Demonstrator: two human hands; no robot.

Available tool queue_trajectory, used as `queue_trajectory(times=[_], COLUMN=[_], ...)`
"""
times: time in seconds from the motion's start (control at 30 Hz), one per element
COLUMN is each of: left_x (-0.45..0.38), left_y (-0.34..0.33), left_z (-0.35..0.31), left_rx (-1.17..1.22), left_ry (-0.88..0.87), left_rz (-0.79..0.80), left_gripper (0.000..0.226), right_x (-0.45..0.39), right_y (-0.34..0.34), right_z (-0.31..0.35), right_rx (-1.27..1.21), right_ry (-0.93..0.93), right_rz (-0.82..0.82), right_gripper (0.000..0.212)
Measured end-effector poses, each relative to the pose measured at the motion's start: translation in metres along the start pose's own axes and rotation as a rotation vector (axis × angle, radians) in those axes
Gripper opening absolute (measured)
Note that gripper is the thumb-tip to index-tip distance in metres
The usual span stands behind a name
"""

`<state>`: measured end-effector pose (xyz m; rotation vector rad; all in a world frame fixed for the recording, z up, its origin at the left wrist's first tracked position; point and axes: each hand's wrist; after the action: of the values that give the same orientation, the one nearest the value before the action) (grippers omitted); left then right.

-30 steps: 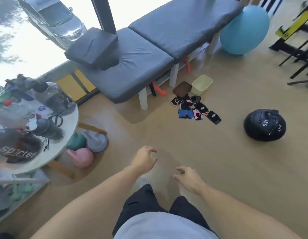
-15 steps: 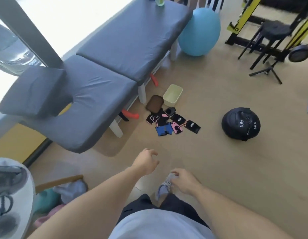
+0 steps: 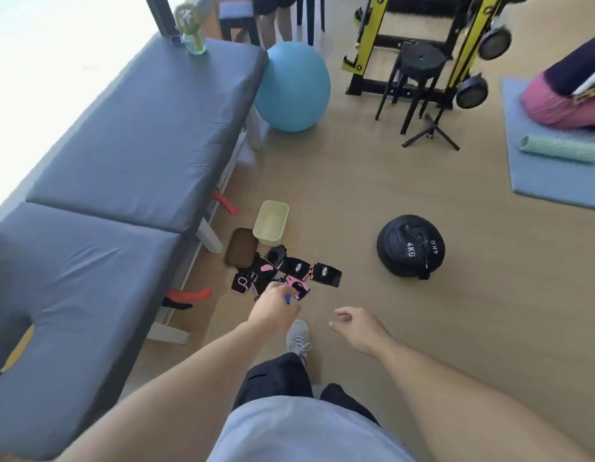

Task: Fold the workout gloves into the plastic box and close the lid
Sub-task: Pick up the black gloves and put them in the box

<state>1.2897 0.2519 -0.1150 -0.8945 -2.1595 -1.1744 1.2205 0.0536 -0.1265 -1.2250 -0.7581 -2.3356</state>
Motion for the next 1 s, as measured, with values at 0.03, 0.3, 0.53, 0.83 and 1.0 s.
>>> queue_trajectory(times=[0.03,0.3,0.53,0.83,1.0], left_x=[-0.017,-0.135,-0.205,-0.260,-0.278], left_y=[0.005,0.035,0.043,-0.008,-0.040], left_z=[-0.009,-0.099,-0.192,-0.298,-0.333], left_rx=[-0.011,-0.108,-0.153,0.197,0.426], left_ry=[-0.014,-0.116,-0.117,0.085,0.155], left_rz=[0.014,0.180,0.245,0.163,0.074], left_gripper=[0.041,0.043,0.040,0.059,0.062], right_x=[-0.006,-0.036,-0.054,-0.091,-0.114], right_y=[0.012,0.129,0.218,0.372,0.451], right_z=[0.000,-0.010,-0.046,-0.090,-0.083], right_rx=[-0.010,-0.116,-0.234,0.028,0.199], right_ry=[-0.013,-0.126,-0.160,-0.061,-0.002], right_rz=[-0.006,-0.127,-0.177,-0.028,0.033], right_gripper=[0.053,0.053,0.055,0.077,0.073])
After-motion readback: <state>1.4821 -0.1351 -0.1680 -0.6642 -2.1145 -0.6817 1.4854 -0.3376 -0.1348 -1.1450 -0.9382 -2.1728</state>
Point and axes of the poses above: each hand's wrist, its own x-axis away from the middle knuckle, its own y-axis out of the back of the hand, z = x × y, and after that the axes turned 14 degrees about z, right-handed
